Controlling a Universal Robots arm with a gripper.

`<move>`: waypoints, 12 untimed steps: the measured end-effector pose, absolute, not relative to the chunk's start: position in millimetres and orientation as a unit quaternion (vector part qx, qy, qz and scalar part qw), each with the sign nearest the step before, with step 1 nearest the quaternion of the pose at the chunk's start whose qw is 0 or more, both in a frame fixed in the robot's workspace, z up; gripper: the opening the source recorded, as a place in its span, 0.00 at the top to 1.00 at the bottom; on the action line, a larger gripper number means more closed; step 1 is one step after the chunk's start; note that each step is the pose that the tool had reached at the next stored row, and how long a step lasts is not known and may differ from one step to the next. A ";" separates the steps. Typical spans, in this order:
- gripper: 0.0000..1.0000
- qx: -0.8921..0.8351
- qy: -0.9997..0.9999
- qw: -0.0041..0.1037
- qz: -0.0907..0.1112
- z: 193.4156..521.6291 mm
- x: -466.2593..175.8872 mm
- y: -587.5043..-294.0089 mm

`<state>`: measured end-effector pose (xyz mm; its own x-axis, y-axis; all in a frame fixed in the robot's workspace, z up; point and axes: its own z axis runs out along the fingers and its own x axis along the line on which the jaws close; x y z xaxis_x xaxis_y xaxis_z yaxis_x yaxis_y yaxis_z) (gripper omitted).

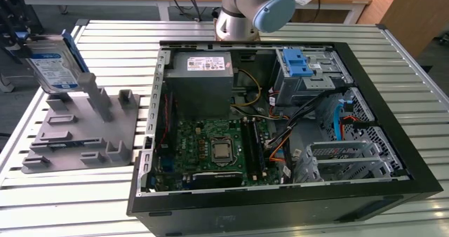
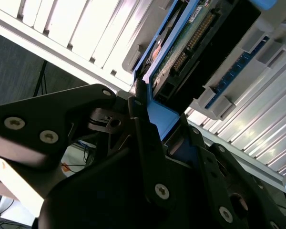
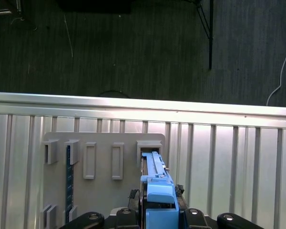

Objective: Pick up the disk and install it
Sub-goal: 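Pick up the disk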

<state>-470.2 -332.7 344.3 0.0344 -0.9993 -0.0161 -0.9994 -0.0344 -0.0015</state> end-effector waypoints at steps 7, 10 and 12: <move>0.64 -0.719 0.695 0.006 0.005 348.5 -470.2 -332.6; 0.64 -0.719 0.695 0.006 0.005 351.1 -470.2 -332.4; 0.64 -0.719 0.695 0.006 0.005 352.9 -470.2 -332.4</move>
